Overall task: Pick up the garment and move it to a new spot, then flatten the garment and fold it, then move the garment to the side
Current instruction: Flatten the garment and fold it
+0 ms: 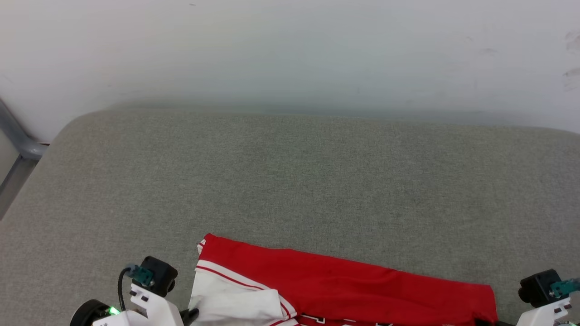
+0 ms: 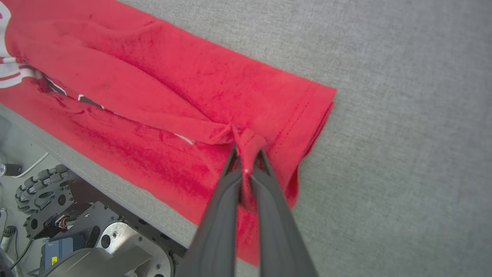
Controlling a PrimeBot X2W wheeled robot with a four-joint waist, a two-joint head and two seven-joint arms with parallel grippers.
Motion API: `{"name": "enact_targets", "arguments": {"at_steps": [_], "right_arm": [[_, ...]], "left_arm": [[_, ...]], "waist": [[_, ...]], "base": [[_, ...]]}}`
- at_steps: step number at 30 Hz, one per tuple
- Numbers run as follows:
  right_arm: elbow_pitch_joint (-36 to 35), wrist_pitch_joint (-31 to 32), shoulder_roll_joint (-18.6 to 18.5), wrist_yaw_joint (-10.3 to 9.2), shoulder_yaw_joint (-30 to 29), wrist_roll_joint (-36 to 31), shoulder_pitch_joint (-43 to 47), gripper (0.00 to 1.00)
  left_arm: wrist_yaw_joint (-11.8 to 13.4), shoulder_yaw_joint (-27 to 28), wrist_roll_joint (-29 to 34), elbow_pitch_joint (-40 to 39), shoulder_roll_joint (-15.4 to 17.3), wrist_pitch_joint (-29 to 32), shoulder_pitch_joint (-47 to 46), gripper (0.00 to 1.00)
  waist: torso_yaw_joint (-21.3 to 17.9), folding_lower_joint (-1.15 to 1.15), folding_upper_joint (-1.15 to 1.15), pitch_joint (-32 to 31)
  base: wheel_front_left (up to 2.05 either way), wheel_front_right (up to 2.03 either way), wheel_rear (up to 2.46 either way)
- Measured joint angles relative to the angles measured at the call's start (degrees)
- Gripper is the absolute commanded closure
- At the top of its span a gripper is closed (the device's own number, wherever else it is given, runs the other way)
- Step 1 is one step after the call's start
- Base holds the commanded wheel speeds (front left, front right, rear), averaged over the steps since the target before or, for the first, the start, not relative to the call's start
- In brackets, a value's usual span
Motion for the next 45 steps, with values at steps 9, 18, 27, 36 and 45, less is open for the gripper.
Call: {"name": "enact_targets", "arguments": {"at_steps": [9,18,27,36,45], "right_arm": [[2.4,2.3,4.3,0.0,-1.6,-2.2,2.2,1.0],[2.2,-1.4,6.4,0.0,-3.7,-3.7,3.0,0.0],[-5.6,-1.3,4.7,0.0,-12.4,-4.1,3.9,0.0],[-4.2,6.0,3.1,0.0,-18.9,-3.2,4.5,0.0],[-1.2,12.5,3.4,0.0,-18.6,-0.3,5.7,0.0]], "left_arm": [[-1.3,-0.6,-1.9,5.5,-4.5,-0.9,2.0,1.0],[-0.4,0.9,-1.7,9.1,-5.6,-6.7,3.8,0.0],[7.0,5.6,2.7,6.4,-5.2,-20.3,5.0,0.0],[16.5,14.1,8.4,4.2,-8.2,-26.7,9.0,0.0],[19.1,28.7,23.2,1.3,-14.3,-26.8,17.4,0.0]], "waist": [[-0.1,0.01,0.0,2.3],[-0.3,0.01,0.0,0.4],[0.0,0.01,0.0,-1.7],[1.0,0.01,0.0,-1.6],[3.2,0.01,0.0,-0.4]], "base": [[0.0,0.0,0.0],[0.0,0.0,0.0],[0.0,0.0,0.0],[0.0,0.0,0.0],[0.0,0.0,0.0]]}}
